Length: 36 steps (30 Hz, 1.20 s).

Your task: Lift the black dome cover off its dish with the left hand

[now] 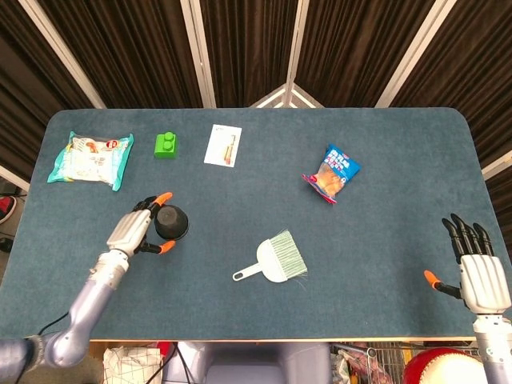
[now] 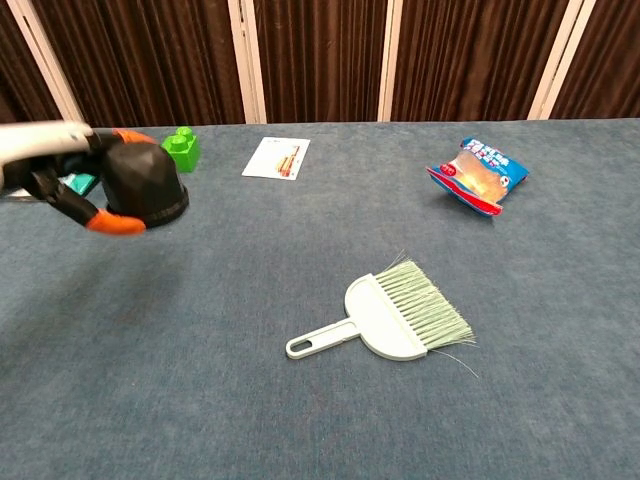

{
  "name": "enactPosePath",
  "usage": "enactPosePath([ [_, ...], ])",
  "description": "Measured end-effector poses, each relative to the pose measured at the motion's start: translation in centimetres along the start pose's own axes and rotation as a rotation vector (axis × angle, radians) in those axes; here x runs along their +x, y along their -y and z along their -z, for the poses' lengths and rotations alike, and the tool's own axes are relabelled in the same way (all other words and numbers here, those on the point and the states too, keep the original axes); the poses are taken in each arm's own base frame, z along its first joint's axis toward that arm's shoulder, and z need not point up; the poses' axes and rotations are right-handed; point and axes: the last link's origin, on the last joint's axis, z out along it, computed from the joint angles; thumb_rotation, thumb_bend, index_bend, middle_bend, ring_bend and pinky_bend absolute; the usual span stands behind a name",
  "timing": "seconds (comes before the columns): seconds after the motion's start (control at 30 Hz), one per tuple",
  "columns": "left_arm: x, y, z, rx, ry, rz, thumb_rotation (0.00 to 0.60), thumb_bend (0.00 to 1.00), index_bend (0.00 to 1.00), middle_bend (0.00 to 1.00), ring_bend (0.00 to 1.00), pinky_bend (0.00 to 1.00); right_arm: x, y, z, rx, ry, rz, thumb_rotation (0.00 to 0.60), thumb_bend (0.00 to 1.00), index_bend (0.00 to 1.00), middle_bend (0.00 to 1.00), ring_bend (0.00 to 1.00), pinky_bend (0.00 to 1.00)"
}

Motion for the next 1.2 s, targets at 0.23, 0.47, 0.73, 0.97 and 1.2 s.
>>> enactPosePath([
  [0.23,-1.6,-0.2,-1.2,-0.004,-0.055,-0.086,0.6,0.6,0.09,0.33,0.0,0.0,0.0,0.1,0.0,0.011,0.008,-0.008,0.6,0.21,0.0,0.01,0.11,0.01],
  [0.47,-3.4,0.0,-2.4,0.019,-0.082,-0.192,0.6,0.6,0.08,0.33,0.0,0.0,-0.4,0.1,0.1,0.01,0.018,-0.01,0.6,0.21,0.0,0.01,0.11,0.01],
  [0.73,-5.1,0.8,-3.5,0.048,-0.043,-0.189,0.6,0.6,0.08,0.31,0.0,0.0,-0.5,0.1,-0.1,0.012,0.021,-0.014,0.6,0.21,0.0,0.01,0.11,0.01],
  [0.97,-6.2,1.0,-4.2,0.034,-0.048,-0.177,0.6,0.6,0.07,0.18,0.0,0.0,-0.5,0.0,-0.1,0.012,0.023,-0.015,0.6,0.21,0.0,0.01,0.11,0.01],
  [1.2,-6.7,1.4,-4.3,0.025,-0.014,-0.188,0.6,0.53,0.07,0.0,0.0,0.0,-0.7,0.2,-0.1,0.02,0.028,-0.012,0.6,0.21,0.0,0.01,0.11,0.01],
])
